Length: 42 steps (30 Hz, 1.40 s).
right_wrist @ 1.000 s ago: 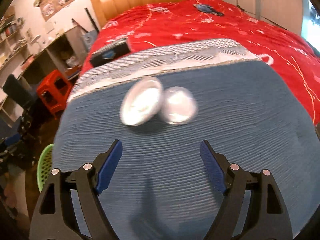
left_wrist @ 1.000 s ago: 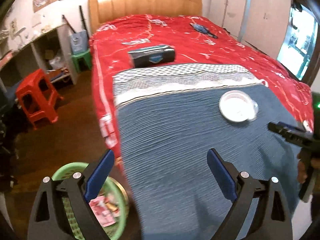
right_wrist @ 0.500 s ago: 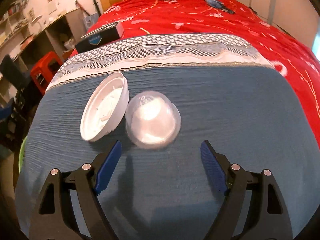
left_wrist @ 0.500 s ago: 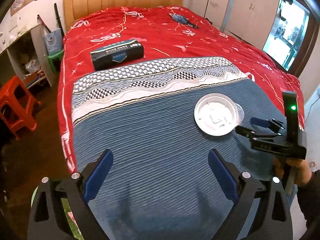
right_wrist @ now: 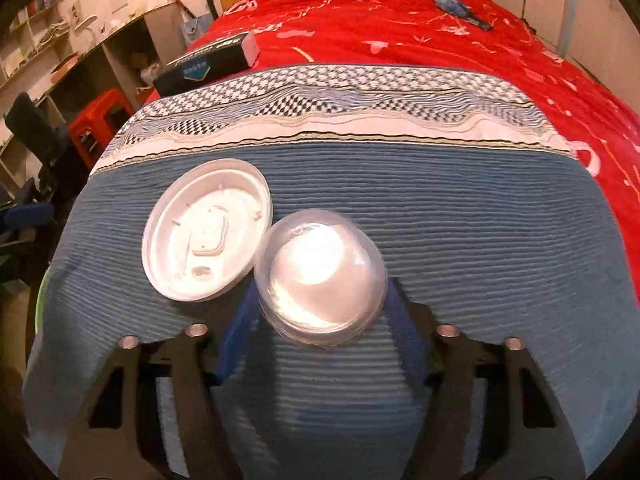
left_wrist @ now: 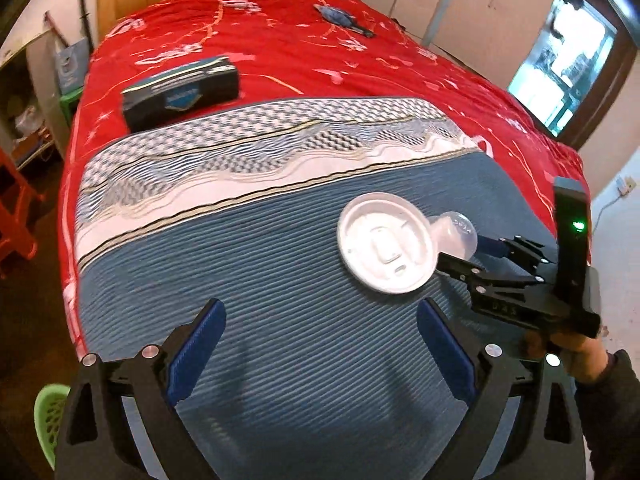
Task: Collect trash
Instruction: 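Grasp the white round lid with the left tool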
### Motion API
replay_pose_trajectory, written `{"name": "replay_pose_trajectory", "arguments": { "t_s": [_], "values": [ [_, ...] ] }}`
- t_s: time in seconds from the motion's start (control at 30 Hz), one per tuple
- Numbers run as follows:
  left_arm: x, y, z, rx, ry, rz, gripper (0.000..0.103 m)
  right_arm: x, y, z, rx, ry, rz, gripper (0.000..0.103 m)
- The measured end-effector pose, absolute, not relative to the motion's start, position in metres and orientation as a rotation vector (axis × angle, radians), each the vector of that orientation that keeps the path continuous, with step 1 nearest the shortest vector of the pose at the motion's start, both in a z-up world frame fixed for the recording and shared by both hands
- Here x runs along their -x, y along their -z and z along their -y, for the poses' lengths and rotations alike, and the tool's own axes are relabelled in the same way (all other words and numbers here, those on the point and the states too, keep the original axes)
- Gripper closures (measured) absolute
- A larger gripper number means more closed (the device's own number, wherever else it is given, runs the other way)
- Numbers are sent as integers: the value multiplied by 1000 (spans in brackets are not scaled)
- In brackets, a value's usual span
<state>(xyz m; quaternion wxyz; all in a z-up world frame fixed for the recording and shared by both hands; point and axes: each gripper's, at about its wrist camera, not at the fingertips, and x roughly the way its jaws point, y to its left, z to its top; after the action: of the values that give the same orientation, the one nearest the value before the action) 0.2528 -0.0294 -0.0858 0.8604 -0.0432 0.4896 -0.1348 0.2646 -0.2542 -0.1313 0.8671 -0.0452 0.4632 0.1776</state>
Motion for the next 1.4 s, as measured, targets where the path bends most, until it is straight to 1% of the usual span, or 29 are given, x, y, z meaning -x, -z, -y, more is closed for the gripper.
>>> {"name": "replay_pose_trajectory", "arguments": {
  "t_s": [0.2, 0.37, 0.47, 0.63, 0.97, 1.03, 1.07, 1.1, 1.23, 1.4],
  "values": [
    [-275, 93, 73, -1, 354, -1034, 7, -244, 119, 287, 44, -348, -952, 41],
    [-291, 113, 107, -126, 371, -1057, 7, -229, 111, 304, 38, -333, -933, 41],
    [-297, 122, 121, -201, 360, -1055, 7, -223, 111, 311, 39, -326, -931, 41],
    [-307, 132, 128, -225, 367, -1066, 7, -216, 113, 315, 35, -330, -933, 41],
    [-322, 147, 127, -168, 364, -1093, 7, -209, 116, 307, 41, -342, -935, 41],
    [-322, 149, 126, -158, 360, -1084, 10, -206, 115, 304, 45, -342, -932, 41],
    [-320, 149, 124, -151, 354, -1078, 14, -205, 115, 303, 47, -343, -932, 41],
    [-318, 147, 122, -139, 357, -1075, 14, -203, 114, 302, 49, -344, -930, 41],
    [-301, 132, 107, -76, 344, -1042, 15, -194, 107, 293, 61, -352, -915, 41],
    [-261, 98, 70, 6, 301, -981, 15, -170, 90, 270, 62, -393, -881, 41]
  ]
}}
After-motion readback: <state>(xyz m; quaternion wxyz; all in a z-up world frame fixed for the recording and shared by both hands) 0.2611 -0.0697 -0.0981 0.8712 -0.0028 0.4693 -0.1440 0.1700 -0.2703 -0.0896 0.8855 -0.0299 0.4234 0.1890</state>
